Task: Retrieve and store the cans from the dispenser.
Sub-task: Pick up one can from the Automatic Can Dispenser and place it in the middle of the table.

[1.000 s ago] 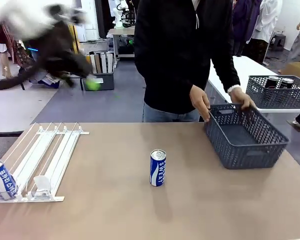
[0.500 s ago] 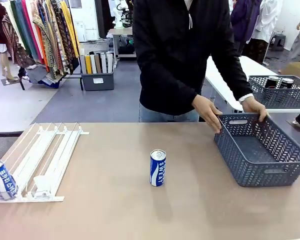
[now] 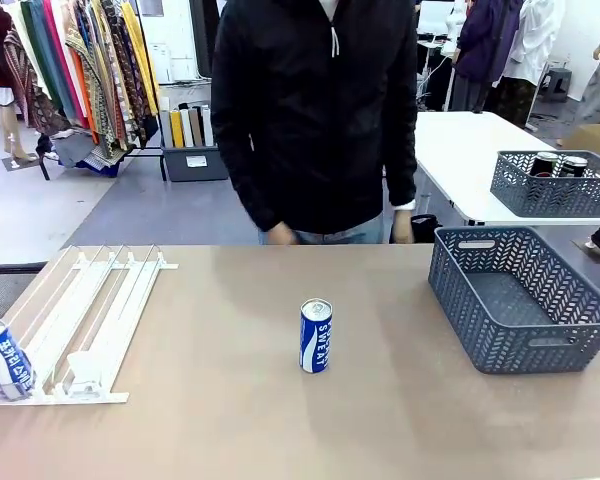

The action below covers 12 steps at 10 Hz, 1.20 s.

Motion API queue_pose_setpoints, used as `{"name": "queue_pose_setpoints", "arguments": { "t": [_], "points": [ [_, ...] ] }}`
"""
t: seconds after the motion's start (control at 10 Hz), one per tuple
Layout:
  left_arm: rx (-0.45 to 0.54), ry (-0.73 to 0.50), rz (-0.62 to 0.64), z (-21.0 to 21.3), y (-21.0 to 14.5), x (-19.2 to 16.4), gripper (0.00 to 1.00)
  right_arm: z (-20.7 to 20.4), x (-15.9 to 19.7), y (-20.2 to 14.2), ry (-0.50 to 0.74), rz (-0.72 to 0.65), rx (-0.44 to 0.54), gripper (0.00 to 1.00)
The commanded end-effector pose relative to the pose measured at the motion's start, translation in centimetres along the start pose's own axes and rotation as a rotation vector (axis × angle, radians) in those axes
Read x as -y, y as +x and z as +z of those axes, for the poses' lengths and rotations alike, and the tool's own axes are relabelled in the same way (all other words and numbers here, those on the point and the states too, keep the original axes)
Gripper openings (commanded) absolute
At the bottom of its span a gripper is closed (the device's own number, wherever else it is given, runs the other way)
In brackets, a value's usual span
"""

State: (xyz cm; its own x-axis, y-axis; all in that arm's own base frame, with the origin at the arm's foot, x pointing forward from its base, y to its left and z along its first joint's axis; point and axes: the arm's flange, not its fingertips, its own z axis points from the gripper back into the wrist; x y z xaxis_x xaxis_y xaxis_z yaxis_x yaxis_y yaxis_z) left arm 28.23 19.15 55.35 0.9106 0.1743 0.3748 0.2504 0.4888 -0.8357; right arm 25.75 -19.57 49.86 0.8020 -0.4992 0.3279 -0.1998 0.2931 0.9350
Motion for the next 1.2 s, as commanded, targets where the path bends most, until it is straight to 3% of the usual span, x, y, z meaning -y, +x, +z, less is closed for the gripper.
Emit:
{"name": "queue_pose_setpoints", "arguments": {
  "t": [0.0, 0.8, 1.1],
  "points": [
    [-0.008, 0.013, -0.035, -0.3, 1.1, 1.1, 1.00, -0.3, -0.1, 0.2, 0.032, 0.027, 0.018, 1.00],
    [-0.011, 0.035, -0.016, -0.4, 1.1, 1.1, 1.00, -0.3, -0.1, 0.2, 0.032, 0.027, 0.018, 1.00],
    [-0.186, 0.472, -0.062, -5.5, 0.6, 1.9, 1.00, -0.3, -0.1, 0.2, 0.032, 0.027, 0.018, 1.00]
  ]
}}
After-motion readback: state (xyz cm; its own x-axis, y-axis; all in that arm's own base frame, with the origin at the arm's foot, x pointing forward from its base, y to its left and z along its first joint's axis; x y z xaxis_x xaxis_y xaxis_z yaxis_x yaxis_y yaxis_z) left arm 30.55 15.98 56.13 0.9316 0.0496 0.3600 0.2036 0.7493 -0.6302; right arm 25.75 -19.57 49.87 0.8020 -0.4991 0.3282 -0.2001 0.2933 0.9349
